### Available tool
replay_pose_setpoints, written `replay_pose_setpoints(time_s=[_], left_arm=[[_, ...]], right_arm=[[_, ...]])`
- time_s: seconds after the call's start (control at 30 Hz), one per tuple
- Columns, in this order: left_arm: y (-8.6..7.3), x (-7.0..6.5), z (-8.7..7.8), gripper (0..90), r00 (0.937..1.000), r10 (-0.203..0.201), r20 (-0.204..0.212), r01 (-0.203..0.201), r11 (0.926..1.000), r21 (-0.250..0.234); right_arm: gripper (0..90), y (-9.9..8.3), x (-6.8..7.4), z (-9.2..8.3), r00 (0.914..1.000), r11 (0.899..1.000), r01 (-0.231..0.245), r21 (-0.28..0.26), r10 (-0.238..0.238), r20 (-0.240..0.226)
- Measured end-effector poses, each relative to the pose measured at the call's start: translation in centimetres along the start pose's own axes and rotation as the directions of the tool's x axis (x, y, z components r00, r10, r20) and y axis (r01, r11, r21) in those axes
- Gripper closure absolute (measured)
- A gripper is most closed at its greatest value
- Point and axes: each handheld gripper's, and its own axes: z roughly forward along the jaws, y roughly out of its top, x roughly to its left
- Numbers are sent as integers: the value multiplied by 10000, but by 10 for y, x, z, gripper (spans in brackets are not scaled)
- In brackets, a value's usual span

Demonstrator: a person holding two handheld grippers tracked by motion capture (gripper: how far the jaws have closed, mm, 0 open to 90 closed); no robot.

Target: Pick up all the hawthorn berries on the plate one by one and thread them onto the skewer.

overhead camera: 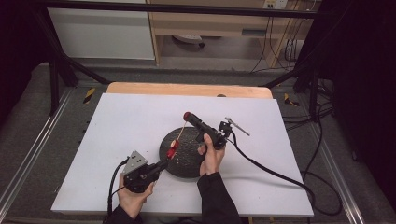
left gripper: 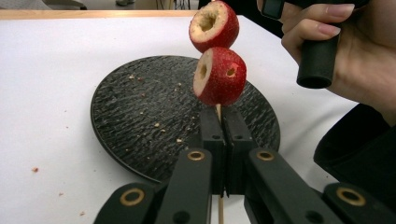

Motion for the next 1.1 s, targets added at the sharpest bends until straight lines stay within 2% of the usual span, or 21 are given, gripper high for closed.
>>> replay_pose_setpoints(time_s=[0.1,0.2,0.23,0.47,0.73,0.77,1.0,1.1], left_arm=[[0,1,0,887,10000,-44,-72,45,9999,104],[-7,0,-2,887,10000,-15,0,15,9997,242],[-7,0,-2,887,10000,24,18,-24,9998,211],[-4,-4,-1,886,10000,78,1,-78,9998,157],[-2,-6,2,886,9997,-217,-63,217,9997,53],[-1,-7,2,886,9997,-193,-135,193,9998,16],[6,-11,12,885,9972,-712,-230,715,9974,85],[9,-11,16,886,9967,-783,-230,786,9968,113]], right_arm=[[640,-1,-1,1,9993,9994,-358,-17,358,120],[640,3,-1,0,9986,9974,-330,-636,355,388],[640,7,-1,1,9986,9980,-279,-574,304,428],[638,8,1,-1,9986,9970,-501,-588,511,156],[638,6,-1,0,9948,9927,-1016,-648,1013,-80],[638,5,-1,0,9950,9929,-994,-652,993,-49],[638,-2,-3,0,9962,9947,-873,-545,872,-32],[638,-3,-3,0,9971,9958,-758,-507,759,3]])
